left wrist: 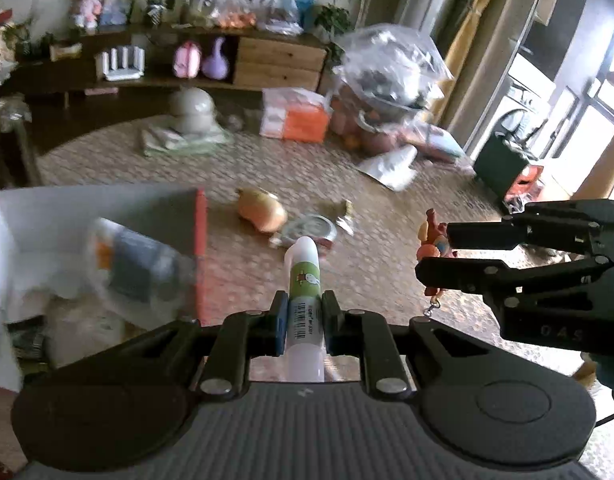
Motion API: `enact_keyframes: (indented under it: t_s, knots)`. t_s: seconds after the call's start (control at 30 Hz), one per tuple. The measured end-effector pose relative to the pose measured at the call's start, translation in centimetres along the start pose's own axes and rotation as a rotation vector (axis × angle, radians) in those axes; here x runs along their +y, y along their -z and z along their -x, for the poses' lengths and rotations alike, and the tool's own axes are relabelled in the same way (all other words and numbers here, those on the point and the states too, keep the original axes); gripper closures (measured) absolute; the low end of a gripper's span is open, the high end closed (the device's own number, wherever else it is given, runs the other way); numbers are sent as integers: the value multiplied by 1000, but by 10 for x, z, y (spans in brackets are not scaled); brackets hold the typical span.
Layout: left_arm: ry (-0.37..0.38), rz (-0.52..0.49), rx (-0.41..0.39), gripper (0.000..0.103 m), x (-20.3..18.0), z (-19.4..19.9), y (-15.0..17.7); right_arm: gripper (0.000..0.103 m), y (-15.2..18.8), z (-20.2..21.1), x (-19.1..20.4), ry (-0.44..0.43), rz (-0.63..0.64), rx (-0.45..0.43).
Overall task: Organize objects
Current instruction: 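Carry marker and keychain into the shoebox and open both tools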
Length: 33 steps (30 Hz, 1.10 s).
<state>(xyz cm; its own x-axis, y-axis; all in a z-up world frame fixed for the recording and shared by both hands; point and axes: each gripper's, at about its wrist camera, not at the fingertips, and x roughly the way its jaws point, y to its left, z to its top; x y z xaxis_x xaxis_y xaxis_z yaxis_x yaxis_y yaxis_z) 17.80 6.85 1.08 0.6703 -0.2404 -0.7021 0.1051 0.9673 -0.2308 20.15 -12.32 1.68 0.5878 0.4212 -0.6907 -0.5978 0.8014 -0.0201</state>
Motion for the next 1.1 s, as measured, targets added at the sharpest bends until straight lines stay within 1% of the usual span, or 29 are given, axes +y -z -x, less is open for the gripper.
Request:
enact_keyframes:
  t_s: [0.1, 0.33, 0.53, 0.67, 0.83, 1.0, 1.1]
  knots:
    - [-32, 8, -16, 87, 21, 16, -2, 66, -15, -5, 22, -23, 34, -14]
    - [-135, 24, -51, 87, 75, 48, -6, 66, -46, -24, 75, -87, 114, -39]
    - [-209, 38, -53, 87, 117, 60, -7, 66, -65, -50, 107, -127, 135, -35]
    - [-261, 43, -39, 87, 142, 57, -5, 66, -73, -71, 127, -145, 150, -22]
    - [-316, 42, -6, 87, 164, 35, 1, 66, -68, -105, 146, -158, 160, 30]
    - [-344, 65, 46, 87, 183, 8, 12, 66, -52, -141, 157, -141, 166, 112]
    - [-341, 85, 71, 87, 191, -4, 17, 66, -46, -156, 158, -137, 152, 151]
